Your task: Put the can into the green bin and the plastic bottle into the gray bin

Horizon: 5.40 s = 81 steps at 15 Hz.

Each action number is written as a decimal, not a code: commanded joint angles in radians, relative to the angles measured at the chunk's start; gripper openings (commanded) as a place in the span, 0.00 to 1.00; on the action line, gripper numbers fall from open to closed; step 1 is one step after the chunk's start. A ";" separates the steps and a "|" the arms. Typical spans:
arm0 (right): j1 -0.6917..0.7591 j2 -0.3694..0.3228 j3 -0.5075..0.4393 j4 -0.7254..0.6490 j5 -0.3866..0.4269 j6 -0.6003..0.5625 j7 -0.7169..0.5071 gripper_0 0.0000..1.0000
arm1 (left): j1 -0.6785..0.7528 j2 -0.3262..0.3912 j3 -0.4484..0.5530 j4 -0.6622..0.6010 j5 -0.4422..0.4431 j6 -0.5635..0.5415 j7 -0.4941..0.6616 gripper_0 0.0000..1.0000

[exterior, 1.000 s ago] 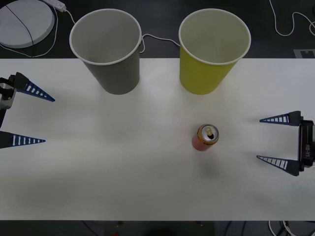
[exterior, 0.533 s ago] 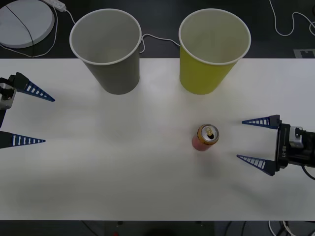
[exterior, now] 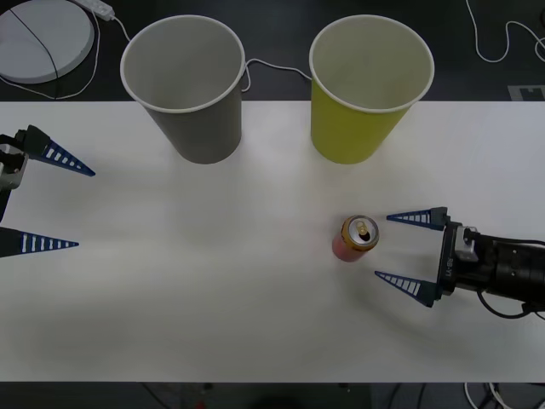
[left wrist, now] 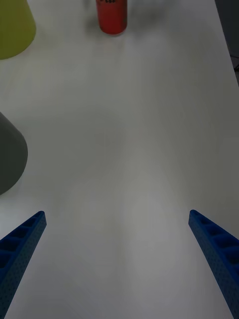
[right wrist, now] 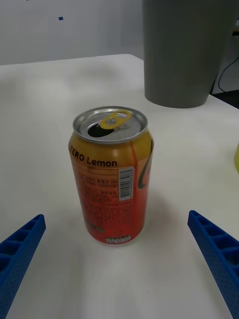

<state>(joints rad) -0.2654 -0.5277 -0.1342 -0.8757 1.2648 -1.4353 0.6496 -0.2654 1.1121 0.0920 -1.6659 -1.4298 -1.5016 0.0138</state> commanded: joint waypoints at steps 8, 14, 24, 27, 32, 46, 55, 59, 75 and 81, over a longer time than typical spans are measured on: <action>-0.003 0.097 0.047 0.000 -0.001 0.079 0.031 1.00 | 0.000 0.000 0.000 0.000 0.000 0.000 0.000 1.00; -0.006 0.138 0.059 0.000 -0.001 0.121 0.047 1.00 | 0.000 0.000 0.000 0.000 0.000 0.000 0.000 1.00; -0.018 0.158 0.071 0.000 -0.001 0.142 0.058 0.00 | 0.000 0.000 0.000 0.000 0.000 0.000 0.000 1.00; -0.025 0.156 0.079 0.000 -0.001 0.141 0.050 0.00 | 0.000 0.000 0.000 0.000 0.000 0.000 0.000 1.00; -0.028 0.118 0.088 -0.043 -0.001 0.125 0.008 0.00 | 0.000 0.000 0.000 0.000 0.000 0.000 0.000 1.00; 0.196 -0.121 -0.050 -0.755 0.225 0.082 -0.748 0.00 | 0.000 0.000 0.000 0.000 0.000 0.000 0.000 1.00; 0.189 -0.287 -0.199 -1.043 0.306 -0.051 -1.354 0.00 | 0.000 0.000 0.000 0.000 0.000 0.000 0.000 1.00; 0.127 -0.413 -0.206 -1.043 0.266 -0.086 -1.542 0.00 | 0.000 0.000 0.000 0.000 0.000 0.000 0.000 1.00; -0.661 -0.577 0.303 -0.654 0.350 -0.135 -1.874 0.00 | 0.000 0.000 0.000 0.000 0.000 0.000 0.000 1.00; -0.876 -0.430 0.424 -0.442 0.515 -0.135 -1.838 0.00 | 0.000 0.000 0.000 0.000 0.000 0.000 0.000 1.00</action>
<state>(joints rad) -1.1261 -0.9793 0.2891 -1.3304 1.7498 -1.5709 -1.1891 -0.2654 1.1121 0.0920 -1.6659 -1.4296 -1.5018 0.0138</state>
